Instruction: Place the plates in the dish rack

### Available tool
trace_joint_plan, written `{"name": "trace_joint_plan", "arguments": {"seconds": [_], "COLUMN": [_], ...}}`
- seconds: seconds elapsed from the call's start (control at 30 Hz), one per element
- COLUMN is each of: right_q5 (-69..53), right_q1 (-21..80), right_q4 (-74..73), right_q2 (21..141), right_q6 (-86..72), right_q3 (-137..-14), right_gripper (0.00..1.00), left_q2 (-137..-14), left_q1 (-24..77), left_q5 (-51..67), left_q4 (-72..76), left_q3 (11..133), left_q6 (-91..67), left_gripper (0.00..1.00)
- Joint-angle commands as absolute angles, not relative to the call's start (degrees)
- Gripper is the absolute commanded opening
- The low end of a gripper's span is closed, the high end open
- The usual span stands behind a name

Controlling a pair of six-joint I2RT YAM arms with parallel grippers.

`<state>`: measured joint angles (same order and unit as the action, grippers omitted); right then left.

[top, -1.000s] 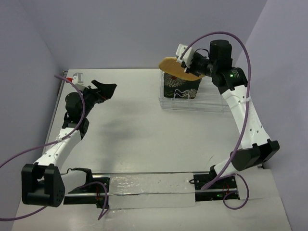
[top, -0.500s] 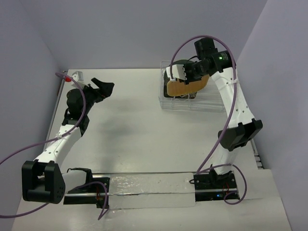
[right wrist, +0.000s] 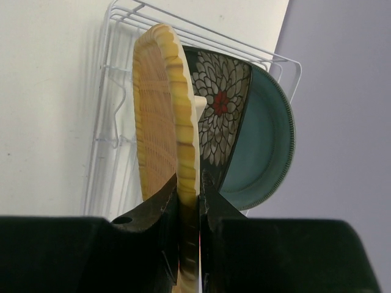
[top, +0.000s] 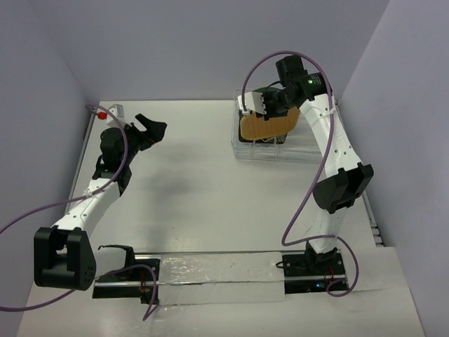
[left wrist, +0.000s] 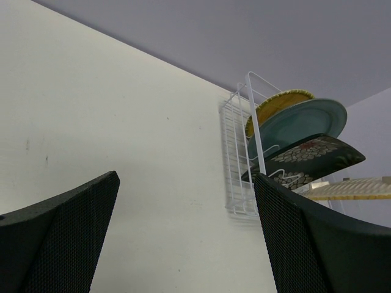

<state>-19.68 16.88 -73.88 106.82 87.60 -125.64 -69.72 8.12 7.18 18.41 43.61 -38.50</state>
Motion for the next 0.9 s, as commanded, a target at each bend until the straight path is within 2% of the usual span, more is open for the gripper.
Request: {"name": "trace_joint_plan", "arguments": {"seconds": [0.0, 0.87], "right_q5": [-19.3, -18.2], "right_q1": [16.6, 14.6], "right_q4": [-66.9, -60.5], "right_q2": [107.7, 109.2], "right_q6": [84.2, 78.6], "right_q3": [-127.3, -120.2], "right_gripper": [0.0, 0.0], "left_q2": [-70.8, -69.2], "left_q1": [7.4, 7.3], "left_q5": [6.7, 6.5], "left_q4": [18.1, 16.8], "left_q3": [47.2, 46.7], "left_q6": [-37.7, -38.1], "left_gripper": [0.99, 0.99]}}
